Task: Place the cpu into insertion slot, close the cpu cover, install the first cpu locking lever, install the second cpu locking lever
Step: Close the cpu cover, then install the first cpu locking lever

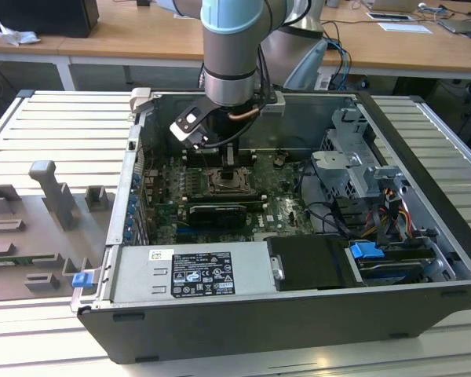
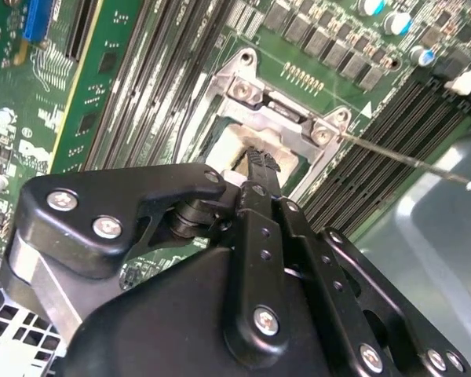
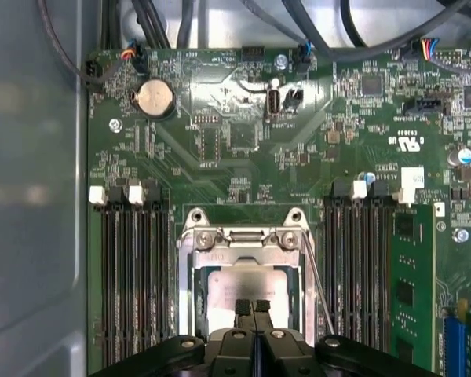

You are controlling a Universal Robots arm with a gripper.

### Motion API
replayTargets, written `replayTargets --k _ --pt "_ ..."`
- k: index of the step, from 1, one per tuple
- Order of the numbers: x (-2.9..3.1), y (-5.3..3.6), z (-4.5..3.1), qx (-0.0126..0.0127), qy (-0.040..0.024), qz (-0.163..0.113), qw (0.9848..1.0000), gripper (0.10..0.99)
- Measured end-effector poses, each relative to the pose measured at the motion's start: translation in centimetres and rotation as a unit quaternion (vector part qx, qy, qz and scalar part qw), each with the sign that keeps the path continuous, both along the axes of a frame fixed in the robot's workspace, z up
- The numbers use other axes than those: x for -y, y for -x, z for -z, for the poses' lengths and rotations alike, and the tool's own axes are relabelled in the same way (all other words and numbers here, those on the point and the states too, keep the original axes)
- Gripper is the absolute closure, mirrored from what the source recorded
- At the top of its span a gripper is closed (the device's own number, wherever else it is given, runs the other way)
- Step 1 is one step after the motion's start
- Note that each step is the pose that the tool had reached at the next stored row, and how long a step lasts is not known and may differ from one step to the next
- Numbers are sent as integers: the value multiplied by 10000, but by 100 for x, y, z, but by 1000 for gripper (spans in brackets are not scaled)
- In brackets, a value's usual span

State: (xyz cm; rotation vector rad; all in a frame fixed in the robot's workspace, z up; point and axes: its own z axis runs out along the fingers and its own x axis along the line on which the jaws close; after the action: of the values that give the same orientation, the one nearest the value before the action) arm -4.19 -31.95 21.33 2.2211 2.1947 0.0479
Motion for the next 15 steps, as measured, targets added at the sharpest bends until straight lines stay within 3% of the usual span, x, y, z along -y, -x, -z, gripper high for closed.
replayTargets --k 15 --pt "0 -32 -7 0 0 0 10000 980"
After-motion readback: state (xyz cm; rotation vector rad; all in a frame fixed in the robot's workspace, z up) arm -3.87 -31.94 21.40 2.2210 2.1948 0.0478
